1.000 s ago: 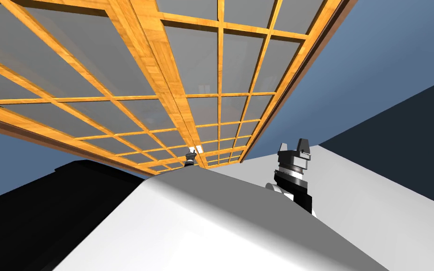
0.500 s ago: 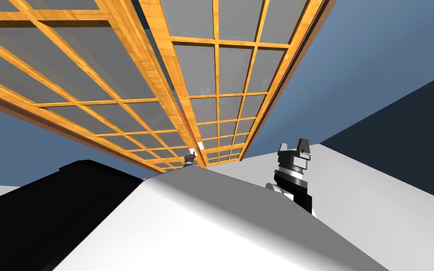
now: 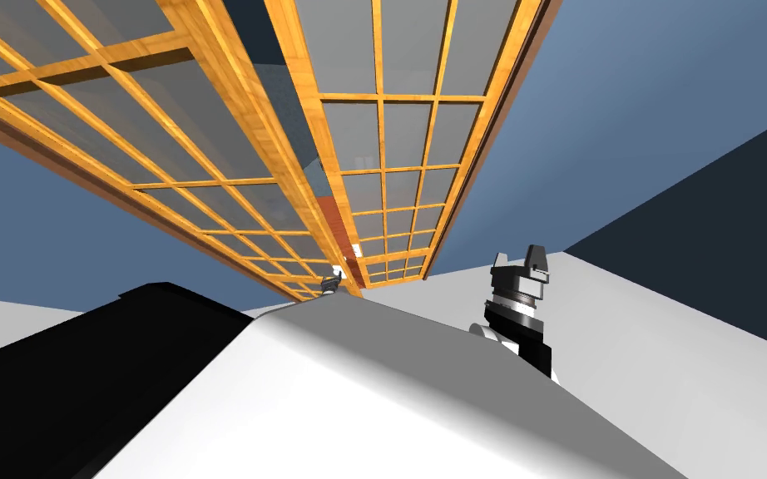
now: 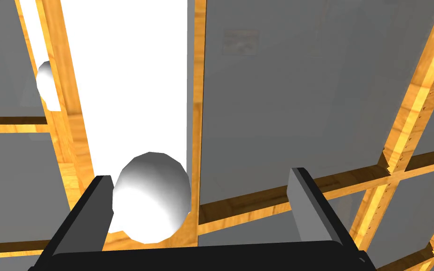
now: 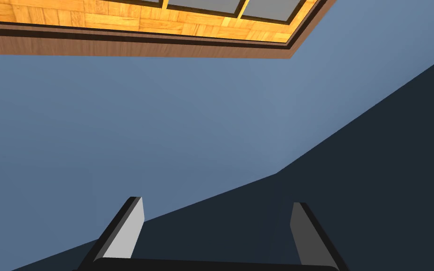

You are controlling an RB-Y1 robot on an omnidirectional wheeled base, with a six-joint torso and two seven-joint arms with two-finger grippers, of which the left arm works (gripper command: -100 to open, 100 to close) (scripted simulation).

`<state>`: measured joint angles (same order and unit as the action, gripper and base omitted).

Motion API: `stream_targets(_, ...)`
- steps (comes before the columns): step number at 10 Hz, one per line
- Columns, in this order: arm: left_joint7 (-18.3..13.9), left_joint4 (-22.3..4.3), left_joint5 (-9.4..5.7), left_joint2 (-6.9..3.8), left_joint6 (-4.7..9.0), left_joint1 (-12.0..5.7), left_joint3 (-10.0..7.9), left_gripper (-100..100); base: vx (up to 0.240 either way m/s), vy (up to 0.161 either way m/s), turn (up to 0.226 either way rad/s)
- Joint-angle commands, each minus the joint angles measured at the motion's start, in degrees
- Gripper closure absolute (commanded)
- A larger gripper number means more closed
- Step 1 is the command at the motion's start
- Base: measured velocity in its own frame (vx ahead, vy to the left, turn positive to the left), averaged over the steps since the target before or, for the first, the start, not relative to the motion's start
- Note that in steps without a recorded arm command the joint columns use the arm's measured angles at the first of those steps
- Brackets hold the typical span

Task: Pull the door open

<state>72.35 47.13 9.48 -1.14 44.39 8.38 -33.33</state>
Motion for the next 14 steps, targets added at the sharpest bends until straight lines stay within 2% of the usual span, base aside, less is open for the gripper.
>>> stream_targets(1,-0.5,-2.86,-1.03,-1.74,0.64,0.58,-1.74,100,-0.132,-0.013,0.03)
stream_targets(4,-0.5,-2.89,-1.03,-1.74,0.64,0.58,-1.74,100,-0.019,-0.006,-0.01)
stream_targets(5,-2.88,-3.18,-1.91,-2.22,0.65,1.4,-1.68,100,-0.04,-0.011,0.027)
stream_targets(8,-2.88,-3.18,-1.91,-2.22,0.65,1.4,-1.68,100,-0.045,-0.012,-0.003)
stream_targets(9,-4.59,-3.37,-2.52,-2.55,0.66,1.92,-1.59,100,-0.046,-0.005,0.024)
stream_targets(14,-4.59,-3.37,-2.52,-2.55,0.66,1.92,-1.59,100,-0.023,-0.002,0.002)
